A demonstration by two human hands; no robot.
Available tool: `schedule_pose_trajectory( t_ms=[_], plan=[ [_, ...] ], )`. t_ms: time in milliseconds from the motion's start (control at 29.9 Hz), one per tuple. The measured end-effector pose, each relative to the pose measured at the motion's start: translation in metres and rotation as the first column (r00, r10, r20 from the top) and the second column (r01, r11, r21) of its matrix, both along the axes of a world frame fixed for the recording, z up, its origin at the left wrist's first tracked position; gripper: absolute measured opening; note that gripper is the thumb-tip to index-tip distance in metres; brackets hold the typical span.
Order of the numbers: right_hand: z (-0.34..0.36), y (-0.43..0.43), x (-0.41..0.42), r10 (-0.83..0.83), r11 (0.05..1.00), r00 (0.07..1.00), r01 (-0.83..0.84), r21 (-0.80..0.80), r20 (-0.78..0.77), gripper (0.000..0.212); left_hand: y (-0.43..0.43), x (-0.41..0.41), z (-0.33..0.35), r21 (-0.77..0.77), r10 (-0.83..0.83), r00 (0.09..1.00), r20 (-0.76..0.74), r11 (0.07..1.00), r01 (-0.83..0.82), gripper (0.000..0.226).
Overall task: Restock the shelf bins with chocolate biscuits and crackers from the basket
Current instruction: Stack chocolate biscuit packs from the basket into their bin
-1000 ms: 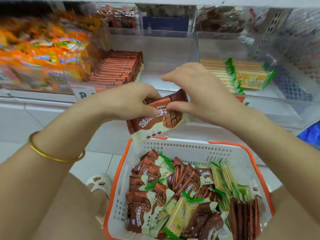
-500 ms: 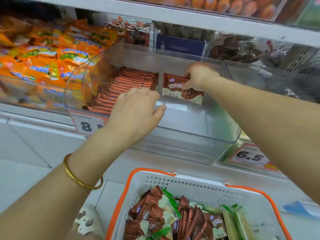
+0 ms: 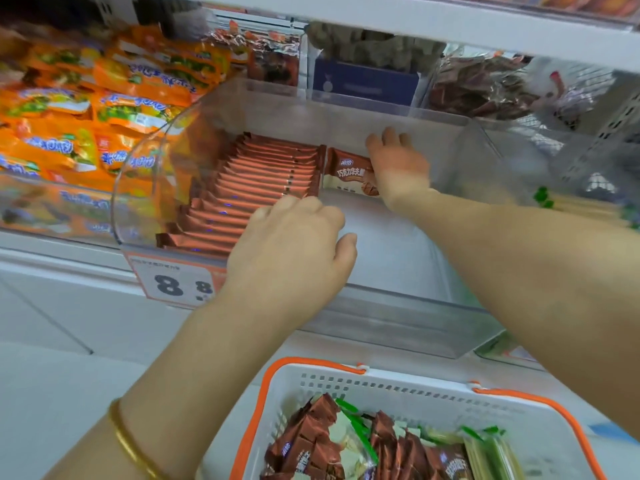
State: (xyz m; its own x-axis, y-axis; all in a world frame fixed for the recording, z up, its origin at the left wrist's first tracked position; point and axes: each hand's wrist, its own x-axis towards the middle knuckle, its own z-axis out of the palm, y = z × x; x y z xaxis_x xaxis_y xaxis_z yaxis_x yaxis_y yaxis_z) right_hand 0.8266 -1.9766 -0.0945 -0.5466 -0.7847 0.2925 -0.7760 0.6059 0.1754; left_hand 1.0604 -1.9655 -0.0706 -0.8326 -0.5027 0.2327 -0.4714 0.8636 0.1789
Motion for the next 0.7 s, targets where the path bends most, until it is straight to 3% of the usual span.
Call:
schedule_pose_trajectory(
  t_ms=[201, 334, 434, 702],
  plan=[
    [0.001, -0.011, 0.000, 0.019, 0.999, 0.970, -0.011, 0.035, -0.242, 0.046, -0.001, 0.002, 0.001, 0.016, -0.034, 0.999, 0.023, 0.999, 0.033, 0.057],
    [0.000, -0.015, 0.004, 0.027, 1.000, 0.981, -0.025, 0.016, -0.194, 0.048, -0.002, 0.003, 0.000, 0.033, -0.055, 0.998, 0.000, 0.998, 0.055, 0.041],
    [0.005, -0.011, 0.006, 0.036, 0.999, 0.989, -0.037, -0.007, -0.141, 0.052, -0.002, 0.003, -0.002, 0.009, -0.045, 0.998, -0.042, 0.999, 0.046, 0.048],
    [0.027, 0.010, 0.021, 0.017, 1.000, 0.997, -0.017, 0.000, -0.071, 0.058, 0.001, 0.003, -0.008, -0.135, -0.060, 0.955, -0.291, 0.991, 0.021, 0.043]
  ],
)
